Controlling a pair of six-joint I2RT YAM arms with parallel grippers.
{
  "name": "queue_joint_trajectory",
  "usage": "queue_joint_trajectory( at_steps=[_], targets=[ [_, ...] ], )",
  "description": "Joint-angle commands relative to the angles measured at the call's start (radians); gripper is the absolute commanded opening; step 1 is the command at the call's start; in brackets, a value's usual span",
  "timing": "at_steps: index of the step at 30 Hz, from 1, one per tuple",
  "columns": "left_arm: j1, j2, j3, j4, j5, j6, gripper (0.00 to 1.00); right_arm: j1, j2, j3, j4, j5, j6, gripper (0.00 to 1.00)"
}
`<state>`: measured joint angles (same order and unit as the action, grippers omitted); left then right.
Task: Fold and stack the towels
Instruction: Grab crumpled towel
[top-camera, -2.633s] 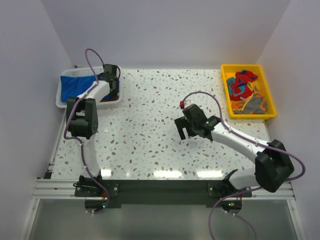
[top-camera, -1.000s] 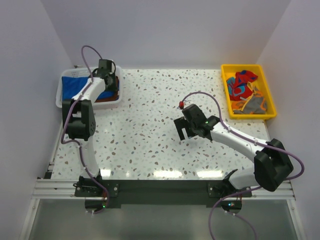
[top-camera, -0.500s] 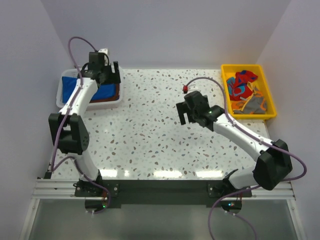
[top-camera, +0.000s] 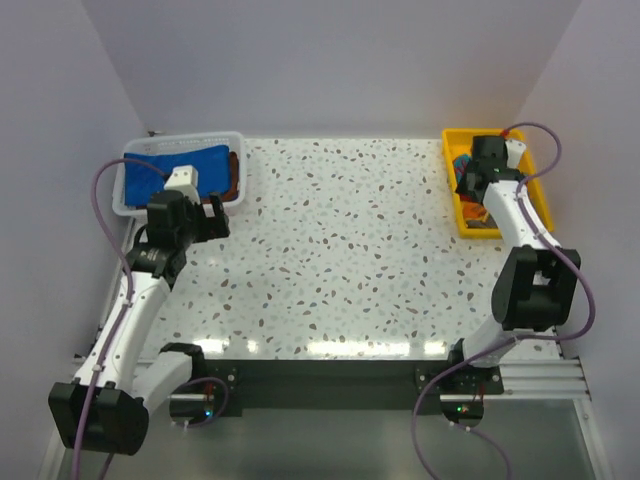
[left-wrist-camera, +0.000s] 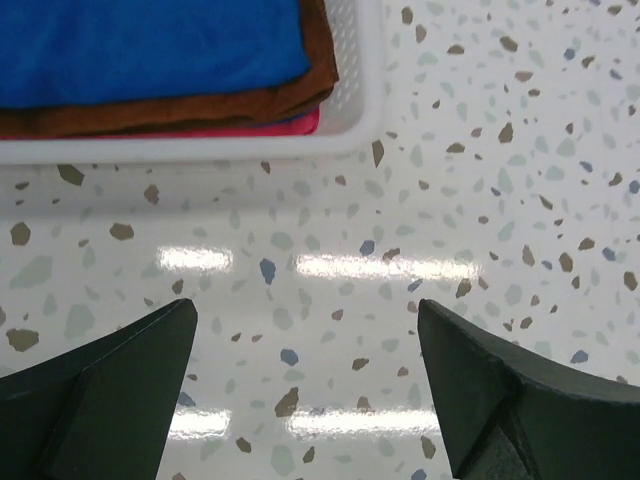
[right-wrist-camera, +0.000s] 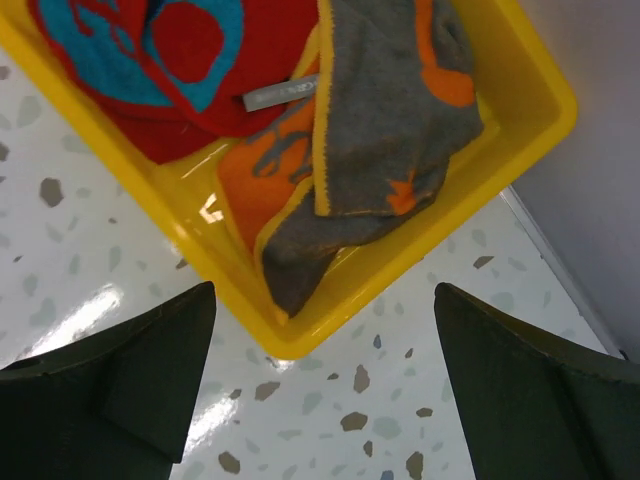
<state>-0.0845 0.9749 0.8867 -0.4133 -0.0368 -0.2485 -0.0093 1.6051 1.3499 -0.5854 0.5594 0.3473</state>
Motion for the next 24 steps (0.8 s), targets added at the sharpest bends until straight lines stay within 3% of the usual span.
queue_joint_trajectory(
  at_steps=[1,11,14,17,18,21,24],
  targets=[
    [-0.024,-0.014,-0.089,0.074,-0.054,-0.021,0.98,-0.089,0.071,0.045,0.028,-0.038,0.084,0.93],
    [-0.031,-0.001,-0.101,0.079,-0.083,-0.015,0.98,-0.213,0.401,0.132,0.122,-0.226,0.134,0.81],
    [-0.031,-0.002,-0.101,0.071,-0.097,-0.017,0.98,-0.221,0.437,0.137,0.14,-0.234,0.128,0.73],
    [-0.031,-0.002,-0.1,0.068,-0.1,-0.011,0.98,-0.231,0.423,0.118,0.164,-0.224,0.114,0.45],
    [-0.031,-0.001,-0.1,0.07,-0.1,-0.009,0.98,-0.231,0.4,0.117,0.162,-0.219,0.096,0.25],
    [-0.029,0.001,-0.1,0.071,-0.087,-0.006,0.97,-0.232,0.349,0.118,0.135,-0.187,0.067,0.0],
    [-0.029,-0.002,-0.098,0.073,-0.064,0.003,0.97,-0.23,0.265,0.135,0.083,-0.153,0.048,0.0]
  ],
)
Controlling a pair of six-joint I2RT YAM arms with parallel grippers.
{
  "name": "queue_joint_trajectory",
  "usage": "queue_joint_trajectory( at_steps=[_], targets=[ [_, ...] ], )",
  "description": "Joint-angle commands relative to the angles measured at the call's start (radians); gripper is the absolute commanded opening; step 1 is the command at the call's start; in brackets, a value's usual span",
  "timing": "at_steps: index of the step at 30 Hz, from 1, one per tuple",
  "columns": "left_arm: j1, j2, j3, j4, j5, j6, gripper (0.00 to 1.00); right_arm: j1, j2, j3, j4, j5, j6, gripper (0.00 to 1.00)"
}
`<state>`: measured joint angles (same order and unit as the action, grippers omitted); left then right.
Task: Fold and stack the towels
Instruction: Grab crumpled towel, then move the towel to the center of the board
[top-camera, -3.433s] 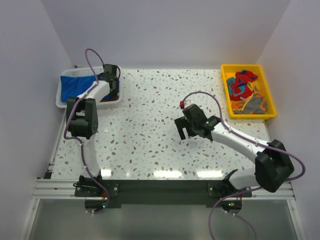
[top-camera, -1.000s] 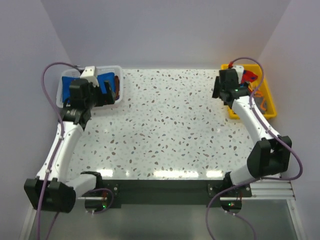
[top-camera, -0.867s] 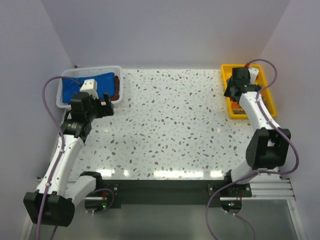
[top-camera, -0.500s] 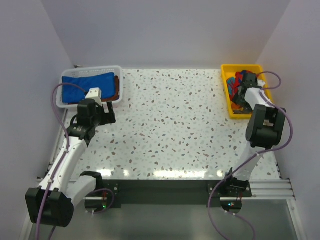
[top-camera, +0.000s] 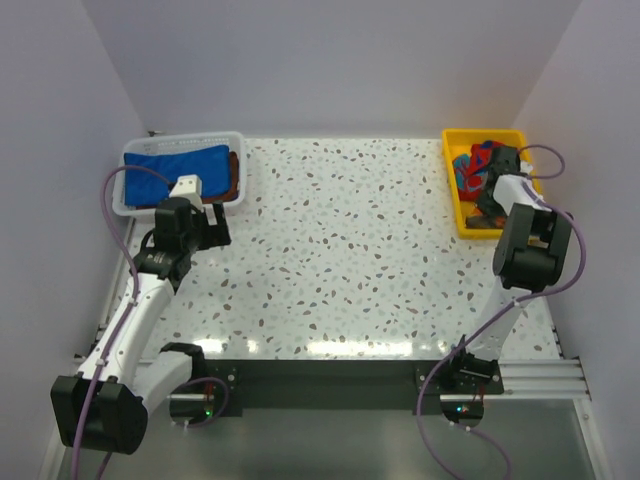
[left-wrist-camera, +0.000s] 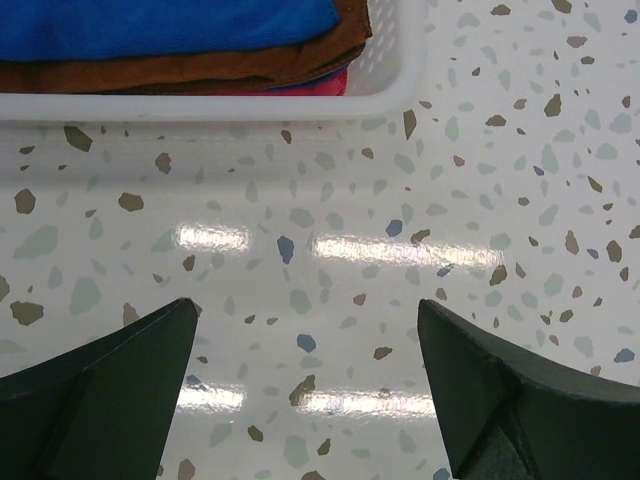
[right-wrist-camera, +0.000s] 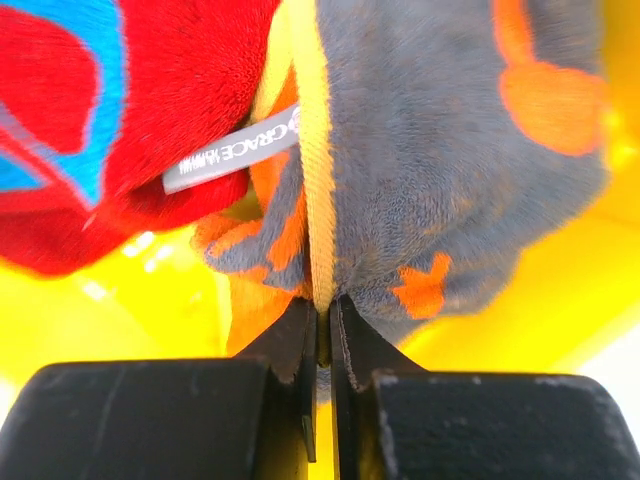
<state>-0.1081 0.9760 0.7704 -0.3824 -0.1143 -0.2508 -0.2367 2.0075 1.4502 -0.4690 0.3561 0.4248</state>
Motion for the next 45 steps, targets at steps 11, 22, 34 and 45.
queue_joint_trajectory(
  at_steps=[11,22,34,45],
  targets=[
    [0.01,-0.025,-0.005,0.056,0.042,0.022,0.97,0.201,-0.357,0.394,-0.207,-0.109,-0.17,0.0],
    [0.016,-0.014,-0.014,0.071,0.084,0.027,0.97,0.631,-0.384,0.299,-0.241,-0.353,-0.238,0.0],
    [0.013,0.023,-0.017,0.096,0.177,0.021,0.97,1.14,-0.533,-0.252,-0.384,-0.474,-0.265,0.46],
    [-0.126,0.185,0.122,0.091,0.28,-0.099,0.95,0.835,-0.558,-0.107,-0.347,-0.246,-0.347,0.61]
  ],
)
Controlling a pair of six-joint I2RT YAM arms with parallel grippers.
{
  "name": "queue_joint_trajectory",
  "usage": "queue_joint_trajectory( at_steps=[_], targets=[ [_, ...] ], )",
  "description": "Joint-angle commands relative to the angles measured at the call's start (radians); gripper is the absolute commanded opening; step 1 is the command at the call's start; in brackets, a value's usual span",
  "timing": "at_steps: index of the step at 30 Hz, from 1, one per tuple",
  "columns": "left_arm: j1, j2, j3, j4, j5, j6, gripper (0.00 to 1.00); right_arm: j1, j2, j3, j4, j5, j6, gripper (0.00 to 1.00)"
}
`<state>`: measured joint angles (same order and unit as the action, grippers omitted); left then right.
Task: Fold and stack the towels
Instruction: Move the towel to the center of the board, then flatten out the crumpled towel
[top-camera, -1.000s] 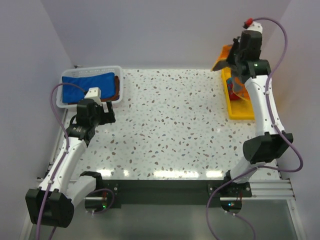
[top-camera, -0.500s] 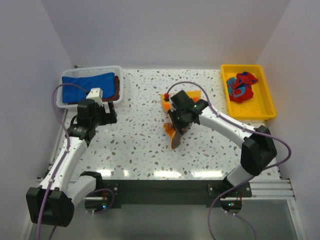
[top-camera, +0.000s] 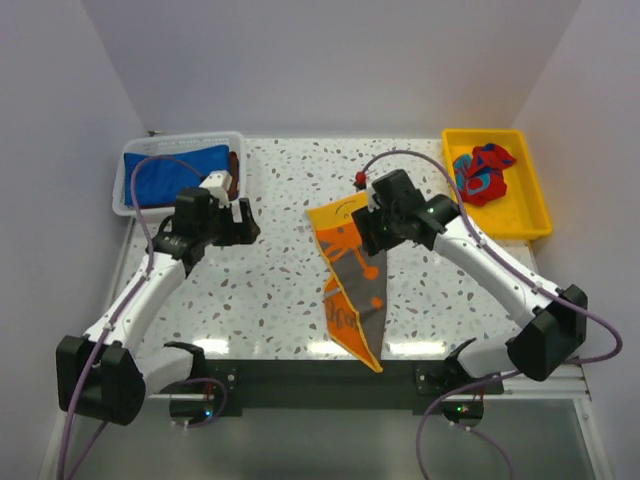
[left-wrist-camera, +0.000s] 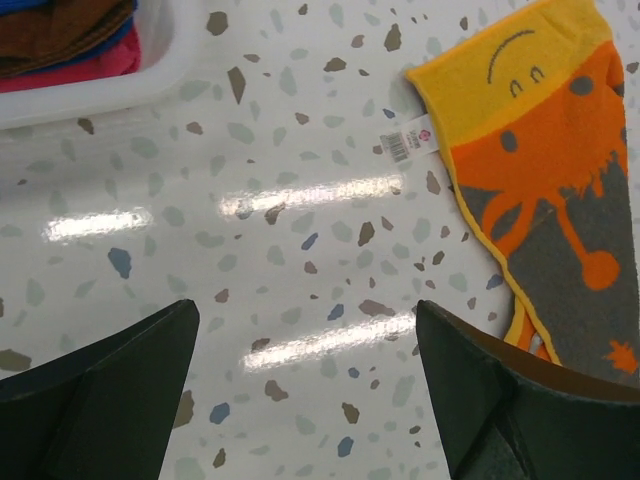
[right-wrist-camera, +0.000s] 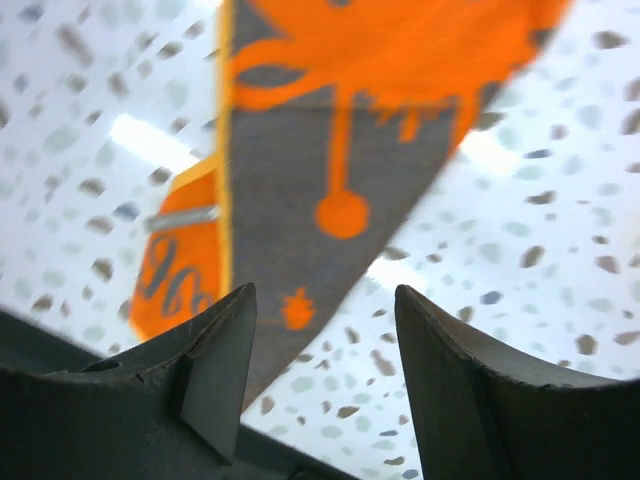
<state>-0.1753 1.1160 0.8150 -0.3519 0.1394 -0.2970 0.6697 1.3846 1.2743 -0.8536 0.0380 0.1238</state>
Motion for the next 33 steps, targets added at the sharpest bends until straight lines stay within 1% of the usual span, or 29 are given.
queue_joint_trajectory(
  at_steps=[1,3,4,5,7,8,9,10,11,12,13,14,17,19,25,27,31,33],
  targets=[
    [-0.076,0.07,0.094,0.063,0.017,-0.066,0.95,-0.109,0.092,0.085,0.05,0.088,-0.043,0.61],
    [-0.128,0.151,0.145,0.082,-0.023,-0.085,0.93,-0.157,0.158,0.102,0.148,0.076,-0.007,0.59],
    [-0.144,0.181,0.163,0.088,-0.037,-0.097,0.91,-0.203,0.183,0.109,0.183,0.035,0.003,0.58],
    [-0.157,0.249,0.205,0.097,-0.046,-0.102,0.91,-0.222,0.207,0.121,0.227,0.022,0.01,0.57],
    [-0.197,0.326,0.257,0.091,-0.086,-0.114,0.88,-0.261,0.29,0.169,0.255,0.022,0.008,0.56],
    [-0.223,0.403,0.312,0.087,-0.109,-0.117,0.85,-0.274,0.318,0.186,0.28,0.014,0.005,0.55],
    [-0.236,0.442,0.34,0.083,-0.119,-0.117,0.82,-0.286,0.339,0.209,0.297,0.004,-0.001,0.55],
    [-0.243,0.482,0.37,0.076,-0.127,-0.128,0.81,-0.307,0.382,0.218,0.312,-0.009,-0.012,0.55],
    [-0.259,0.554,0.425,0.071,-0.132,-0.134,0.8,-0.318,0.402,0.23,0.327,-0.024,-0.018,0.55],
    [-0.263,0.588,0.449,0.07,-0.136,-0.143,0.77,-0.329,0.422,0.259,0.33,-0.032,-0.024,0.55],
    [-0.268,0.619,0.473,0.07,-0.136,-0.161,0.75,-0.349,0.462,0.272,0.335,-0.035,-0.035,0.55],
    [-0.274,0.672,0.508,0.083,-0.136,-0.169,0.71,-0.358,0.478,0.284,0.344,-0.055,-0.039,0.55],
    [-0.285,0.772,0.578,0.096,-0.136,-0.192,0.66,-0.377,0.539,0.327,0.36,-0.069,-0.061,0.55],
    [-0.291,0.833,0.621,0.099,-0.167,-0.208,0.65,-0.383,0.562,0.35,0.366,-0.07,-0.073,0.55],
    [-0.312,0.942,0.674,0.129,-0.159,-0.221,0.57,-0.395,0.651,0.392,0.396,-0.076,-0.073,0.56],
    [-0.316,0.961,0.679,0.133,-0.165,-0.225,0.56,-0.398,0.689,0.411,0.398,-0.081,-0.073,0.56],
    [-0.316,0.989,0.676,0.151,-0.178,-0.229,0.49,-0.404,0.735,0.441,0.406,-0.076,-0.078,0.55],
    [-0.316,0.992,0.67,0.157,-0.185,-0.231,0.47,-0.412,0.763,0.461,0.406,-0.079,-0.087,0.55]
  ],
)
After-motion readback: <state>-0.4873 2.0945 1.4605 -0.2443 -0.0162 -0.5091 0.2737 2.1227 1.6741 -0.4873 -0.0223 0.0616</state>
